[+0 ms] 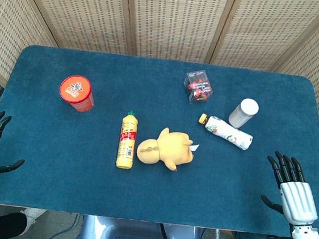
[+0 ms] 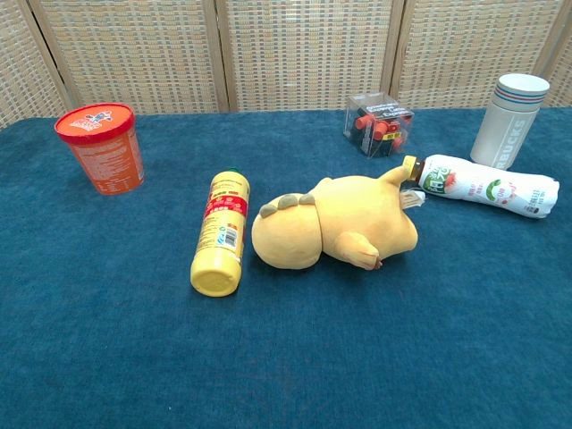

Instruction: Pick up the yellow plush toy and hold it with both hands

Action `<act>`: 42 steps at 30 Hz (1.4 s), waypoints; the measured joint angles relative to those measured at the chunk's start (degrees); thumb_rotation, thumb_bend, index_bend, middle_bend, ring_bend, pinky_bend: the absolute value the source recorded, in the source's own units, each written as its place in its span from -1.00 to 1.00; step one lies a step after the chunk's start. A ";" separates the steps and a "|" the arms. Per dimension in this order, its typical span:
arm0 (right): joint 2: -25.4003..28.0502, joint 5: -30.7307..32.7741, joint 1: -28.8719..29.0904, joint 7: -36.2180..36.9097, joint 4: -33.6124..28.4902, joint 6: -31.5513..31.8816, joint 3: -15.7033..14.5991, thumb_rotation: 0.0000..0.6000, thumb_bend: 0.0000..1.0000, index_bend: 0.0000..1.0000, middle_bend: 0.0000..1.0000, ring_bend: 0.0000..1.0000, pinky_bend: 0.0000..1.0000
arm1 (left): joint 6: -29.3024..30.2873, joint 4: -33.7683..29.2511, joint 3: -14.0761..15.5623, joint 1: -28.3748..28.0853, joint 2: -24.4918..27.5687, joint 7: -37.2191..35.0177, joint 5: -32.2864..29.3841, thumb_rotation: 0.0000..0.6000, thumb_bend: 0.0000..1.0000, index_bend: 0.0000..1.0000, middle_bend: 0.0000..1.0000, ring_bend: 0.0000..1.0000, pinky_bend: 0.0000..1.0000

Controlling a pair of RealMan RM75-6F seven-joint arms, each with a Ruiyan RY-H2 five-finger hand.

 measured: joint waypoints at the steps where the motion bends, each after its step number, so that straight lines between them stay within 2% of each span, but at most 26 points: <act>1: 0.01 -0.07 -0.08 -0.06 0.00 -0.23 0.14 1.00 -1.00 -1.00 -1.00 -1.00 -1.00 | 0.04 -0.02 0.00 0.03 0.01 0.00 0.01 1.00 -1.00 -1.00 -1.00 -1.00 -1.00; 12: 0.58 -1.14 0.81 0.48 -0.86 -3.62 1.05 1.00 -1.00 -1.00 -1.00 -1.00 -1.00 | 0.02 -0.05 -0.38 0.07 0.14 0.07 -0.66 1.00 -1.00 -1.00 -1.00 -1.00 -1.00; 18: 2.39 -2.92 7.22 -0.01 -5.92 -12.94 2.44 1.00 -1.00 -1.00 -1.00 -1.00 -1.00 | -1.82 0.15 -0.96 -0.74 -0.35 1.22 -2.38 1.00 -1.00 -1.00 -1.00 -1.00 -1.00; 23: 3.42 -0.48 15.66 -3.64 -11.39 -25.50 6.24 1.00 -1.00 -1.00 -1.00 -1.00 -1.00 | -3.85 1.02 -1.47 -1.54 -1.02 2.16 -4.40 1.00 -1.00 -1.00 -1.00 -1.00 -1.00; 27: 2.05 5.21 22.74 -9.16 -13.41 -33.97 9.94 1.00 -1.00 -1.00 -1.00 -1.00 -1.00 | -5.43 1.80 -1.90 -2.22 -1.59 2.69 -5.93 1.00 -1.00 -1.00 -1.00 -1.00 -1.00; 31: -1.77 14.04 28.25 -16.18 -13.02 -39.72 12.91 1.00 -1.00 -1.00 -1.00 -1.00 -1.00 | -6.89 2.48 -2.11 -2.85 -2.02 2.97 -6.98 1.00 -1.00 -1.00 -1.00 -1.00 -1.00; 35: -6.09 22.92 32.07 -23.84 -10.68 -42.58 14.40 1.00 -1.00 -1.00 -1.00 -1.00 -1.00 | -8.18 3.26 -2.29 -3.44 -2.39 3.08 -7.98 1.00 -1.00 -1.00 -1.00 -1.00 -1.00; 42: -14.22 36.28 38.21 -34.49 -6.30 -43.56 15.19 1.00 -0.96 -1.00 -1.00 -1.00 -1.00 | -9.09 3.66 -2.39 -3.89 -2.63 3.03 -8.73 1.00 -1.00 -1.00 -1.00 -1.00 -1.00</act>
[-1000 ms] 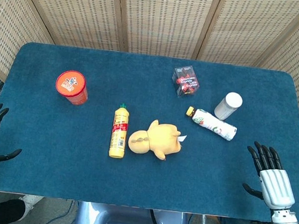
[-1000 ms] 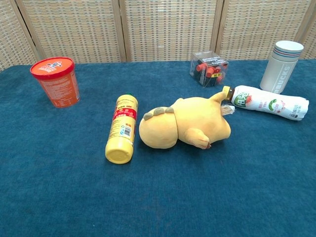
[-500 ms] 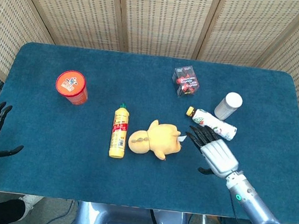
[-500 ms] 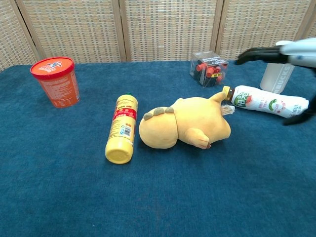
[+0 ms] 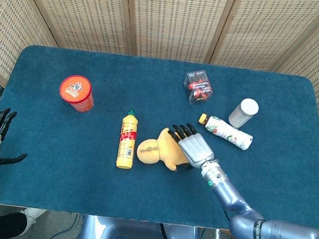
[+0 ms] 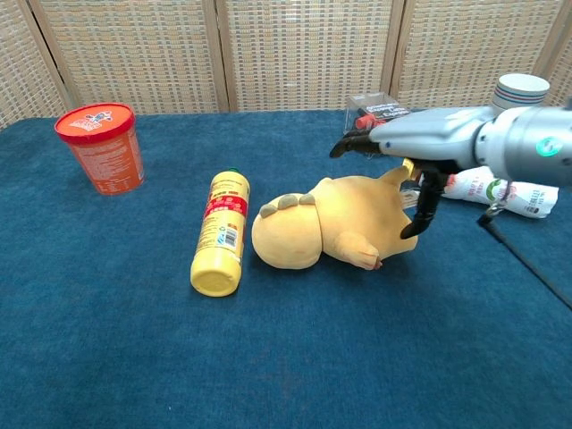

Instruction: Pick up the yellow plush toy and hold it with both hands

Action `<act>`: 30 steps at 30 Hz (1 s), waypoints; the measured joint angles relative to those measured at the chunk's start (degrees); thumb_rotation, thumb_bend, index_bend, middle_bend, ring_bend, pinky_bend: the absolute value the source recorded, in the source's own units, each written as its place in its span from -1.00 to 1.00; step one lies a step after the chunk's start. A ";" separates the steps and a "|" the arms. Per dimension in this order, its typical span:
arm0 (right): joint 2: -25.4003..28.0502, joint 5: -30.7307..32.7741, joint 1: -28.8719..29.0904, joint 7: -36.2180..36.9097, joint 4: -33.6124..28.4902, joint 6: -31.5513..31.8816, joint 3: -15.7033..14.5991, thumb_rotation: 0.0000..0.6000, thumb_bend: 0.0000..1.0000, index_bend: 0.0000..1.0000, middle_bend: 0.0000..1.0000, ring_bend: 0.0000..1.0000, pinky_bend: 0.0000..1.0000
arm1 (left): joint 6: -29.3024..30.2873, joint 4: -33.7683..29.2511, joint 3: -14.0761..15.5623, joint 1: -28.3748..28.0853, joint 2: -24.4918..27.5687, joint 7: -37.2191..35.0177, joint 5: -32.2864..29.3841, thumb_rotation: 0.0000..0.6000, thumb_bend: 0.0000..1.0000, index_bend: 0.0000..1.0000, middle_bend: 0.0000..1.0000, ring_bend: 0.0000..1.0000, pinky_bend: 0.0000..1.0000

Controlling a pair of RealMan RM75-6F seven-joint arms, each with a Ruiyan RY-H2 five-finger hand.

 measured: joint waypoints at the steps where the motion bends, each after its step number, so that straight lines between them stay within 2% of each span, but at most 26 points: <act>1: -1.18 1.73 0.95 -1.60 0.90 0.13 -0.04 1.00 -0.96 -1.00 -1.00 -1.00 -1.00 | 0.00 -0.04 0.00 0.00 0.02 -0.07 -0.01 1.00 -1.00 -1.00 -1.00 -1.00 -1.00; 5: -3.47 7.68 3.13 -5.11 2.83 0.64 -0.37 1.00 -0.94 -1.00 -1.00 -1.00 -0.99 | 0.23 -0.12 -0.03 0.11 0.19 -0.43 -0.11 1.00 -1.00 -1.00 -1.00 -1.00 -1.00; 10: -6.11 13.88 6.30 -8.50 3.83 1.58 -0.84 1.00 -0.78 -0.98 -0.95 -1.00 -0.94 | -0.25 0.12 -0.02 -0.07 0.22 -0.71 -0.37 1.00 -1.00 -1.00 -1.00 -1.00 -1.00; 13: -7.33 14.82 7.18 -9.22 4.95 1.99 -1.22 1.00 -0.69 -0.81 -0.80 -0.88 -0.83 | -0.07 0.07 -0.03 -0.08 0.30 -0.89 -0.24 1.00 -1.00 -1.00 -1.00 -1.00 -1.00; 14: -7.80 15.34 7.53 -9.71 5.55 2.17 -1.44 1.00 -0.62 -0.67 -0.64 -0.71 -0.64 | 0.07 0.00 -0.03 -0.05 0.38 -1.01 -0.14 1.00 -1.00 -1.00 -1.00 -1.00 -1.00; 17: -9.18 17.52 8.46 -11.38 7.42 2.95 -2.36 1.00 -0.25 -0.18 -0.06 -0.03 0.07 | 0.10 -0.03 0.01 0.01 0.49 -1.33 -0.13 1.00 -1.00 -1.00 -1.00 -1.00 -1.00; 18: -9.57 18.04 8.66 -11.61 7.89 3.27 -2.58 1.00 -0.11 -0.05 0.07 0.13 0.21 | 0.03 0.01 0.02 0.00 0.52 -1.41 -0.17 1.00 -1.00 -1.00 -1.00 -1.00 -1.00; 20: -10.01 18.03 8.67 -11.27 8.31 3.99 -2.61 1.00 0.03 0.05 0.16 0.24 0.32 | -0.25 0.15 0.02 -0.08 0.55 -1.62 -0.31 1.00 -1.00 -1.00 -1.00 -1.00 -1.00; 24: -10.21 14.18 7.50 -7.23 8.40 5.55 -1.93 1.00 0.14 0.07 0.16 0.25 0.33 | -0.67 0.36 0.07 -0.25 0.58 -2.05 -0.42 1.00 -1.00 -1.00 -1.00 -1.00 -1.00; 30: -8.51 8.07 4.52 4.12 6.46 7.22 0.74 1.00 0.26 0.08 0.18 0.25 0.33 | -1.15 0.57 0.03 -0.52 0.56 -2.61 -0.59 1.00 -1.00 -1.00 -1.00 -1.00 -1.00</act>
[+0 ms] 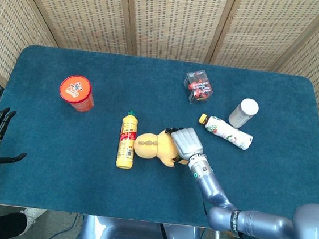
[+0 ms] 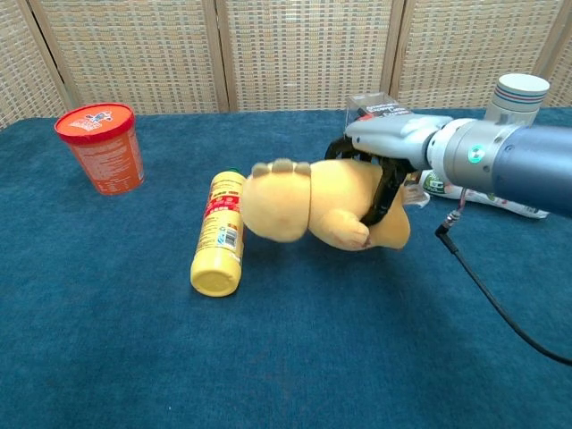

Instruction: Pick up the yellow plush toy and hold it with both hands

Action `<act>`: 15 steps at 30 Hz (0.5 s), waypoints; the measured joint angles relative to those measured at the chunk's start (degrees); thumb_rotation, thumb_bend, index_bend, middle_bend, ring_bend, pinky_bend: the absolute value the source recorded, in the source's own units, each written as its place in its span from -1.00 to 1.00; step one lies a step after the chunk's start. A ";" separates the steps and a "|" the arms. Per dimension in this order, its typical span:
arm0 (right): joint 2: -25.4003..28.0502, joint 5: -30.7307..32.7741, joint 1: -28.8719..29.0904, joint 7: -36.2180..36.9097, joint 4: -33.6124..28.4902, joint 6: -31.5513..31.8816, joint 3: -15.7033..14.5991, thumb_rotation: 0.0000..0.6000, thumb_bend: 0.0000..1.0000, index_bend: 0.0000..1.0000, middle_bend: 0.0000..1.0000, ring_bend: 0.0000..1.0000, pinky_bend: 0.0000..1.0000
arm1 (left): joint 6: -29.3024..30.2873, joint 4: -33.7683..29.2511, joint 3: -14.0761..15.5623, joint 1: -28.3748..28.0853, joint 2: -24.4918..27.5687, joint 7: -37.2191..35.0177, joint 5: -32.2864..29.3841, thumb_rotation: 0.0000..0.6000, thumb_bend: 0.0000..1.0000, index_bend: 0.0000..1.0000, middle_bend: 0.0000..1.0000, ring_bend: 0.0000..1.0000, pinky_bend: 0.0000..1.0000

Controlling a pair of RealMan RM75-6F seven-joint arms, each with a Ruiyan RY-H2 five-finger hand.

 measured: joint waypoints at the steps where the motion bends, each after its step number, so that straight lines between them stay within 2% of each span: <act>1: 0.56 -0.59 -0.56 2.60 -0.81 0.10 0.99 1.00 0.26 0.09 0.18 0.26 0.33 | -0.10 0.03 -0.05 -0.09 -0.01 -0.18 0.00 1.00 -1.00 -1.00 -1.00 -1.00 -1.00; 3: 1.53 -1.09 -1.35 6.70 -2.19 0.08 2.84 1.00 0.27 0.09 0.19 0.26 0.33 | -0.33 0.09 -0.29 -0.42 -0.06 -0.82 0.05 1.00 -1.00 -1.00 -1.00 -1.00 -1.00; 10: 5.45 0.73 -2.70 21.09 -7.43 -2.38 12.97 1.00 0.27 0.11 0.20 0.27 0.33 | -2.64 0.58 -2.93 -4.04 -0.31 -5.28 0.64 1.00 -1.00 -1.00 -1.00 -1.00 -1.00; 15: 5.53 5.48 -1.45 25.41 -8.34 -5.27 16.19 1.00 0.28 0.11 0.21 0.27 0.33 | -5.05 1.76 -5.83 -8.94 -1.07 -9.00 2.34 1.00 -1.00 -1.00 -1.00 -1.00 -1.00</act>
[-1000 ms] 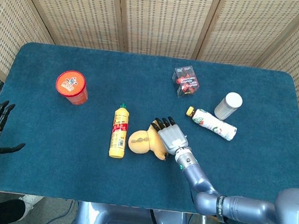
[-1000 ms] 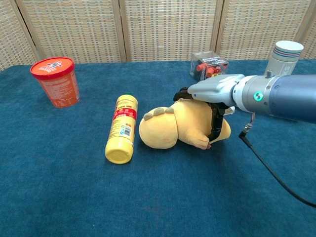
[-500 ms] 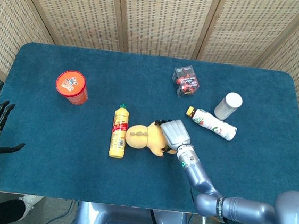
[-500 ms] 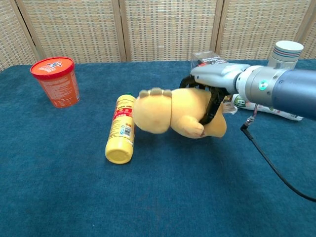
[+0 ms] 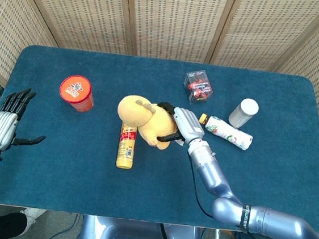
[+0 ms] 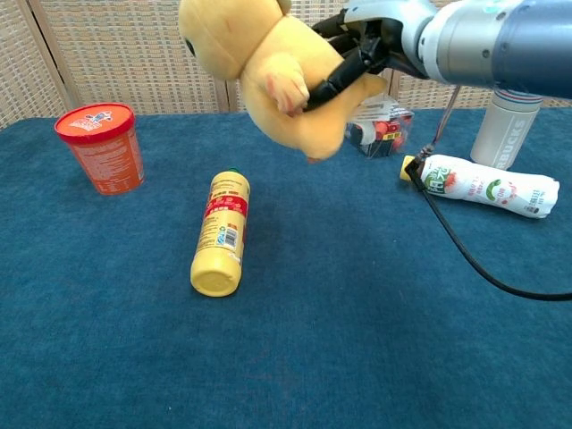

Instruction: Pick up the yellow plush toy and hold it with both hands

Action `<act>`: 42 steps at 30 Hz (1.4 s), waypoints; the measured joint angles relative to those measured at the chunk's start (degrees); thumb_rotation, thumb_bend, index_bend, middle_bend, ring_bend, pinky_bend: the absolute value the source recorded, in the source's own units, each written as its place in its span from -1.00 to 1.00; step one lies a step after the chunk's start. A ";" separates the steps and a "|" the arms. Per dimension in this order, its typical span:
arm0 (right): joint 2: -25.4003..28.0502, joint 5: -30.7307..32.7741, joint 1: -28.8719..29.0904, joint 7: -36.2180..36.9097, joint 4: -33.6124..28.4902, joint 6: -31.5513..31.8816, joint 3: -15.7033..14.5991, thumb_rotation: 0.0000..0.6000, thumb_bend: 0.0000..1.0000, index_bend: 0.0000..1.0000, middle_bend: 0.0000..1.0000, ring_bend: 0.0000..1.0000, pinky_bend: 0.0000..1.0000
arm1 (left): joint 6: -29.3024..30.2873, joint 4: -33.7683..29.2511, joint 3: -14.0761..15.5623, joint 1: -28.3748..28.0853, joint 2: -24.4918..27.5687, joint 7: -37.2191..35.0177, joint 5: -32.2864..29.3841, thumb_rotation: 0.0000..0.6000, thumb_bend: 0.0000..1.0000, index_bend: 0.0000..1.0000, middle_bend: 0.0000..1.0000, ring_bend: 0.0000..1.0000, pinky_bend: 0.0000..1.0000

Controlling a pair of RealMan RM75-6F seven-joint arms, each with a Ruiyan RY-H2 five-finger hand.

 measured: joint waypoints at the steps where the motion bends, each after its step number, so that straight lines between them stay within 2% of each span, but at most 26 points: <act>1: -0.29 1.33 0.66 1.15 0.04 -0.92 0.58 1.00 0.29 0.11 0.21 0.27 0.33 | -0.41 0.38 -0.50 -1.01 -0.30 -0.60 0.42 1.00 -1.00 -1.00 -1.00 -1.00 -1.00; 9: -3.47 5.60 4.27 4.17 1.79 -3.84 1.14 1.00 0.29 0.11 0.21 0.27 0.33 | -5.87 1.76 -4.13 -8.66 -2.79 -8.70 1.48 1.00 -1.00 -1.00 -1.00 -1.00 -0.93; 14: -5.32 6.73 5.13 7.58 3.06 -3.82 2.10 1.00 0.30 0.11 0.21 0.27 0.33 | -11.82 0.29 -5.64 -12.01 -4.08 -16.25 -2.11 1.00 -1.00 -1.00 -1.00 -1.00 -0.91; 20: -6.16 5.82 5.01 9.18 3.39 -1.34 2.51 1.00 0.31 0.11 0.21 0.27 0.33 | -18.51 -2.37 -6.49 -15.21 -5.55 -22.01 -7.30 1.00 -1.00 -1.00 -1.00 -1.00 -0.91; 30: -7.24 2.42 4.14 10.48 2.87 2.46 2.27 1.00 0.31 0.11 0.21 0.27 0.33 | -25.03 -4.43 -7.18 -18.99 -7.68 -26.83 -11.29 1.00 -1.00 -1.00 -1.00 -1.00 -0.91; 42: -8.18 0.94 3.93 10.72 2.51 4.99 2.49 1.00 0.31 0.12 0.21 0.27 0.33 | -28.07 -4.88 -7.51 -22.34 -12.93 -27.08 -14.82 1.00 -1.00 -1.00 -1.00 -1.00 -0.91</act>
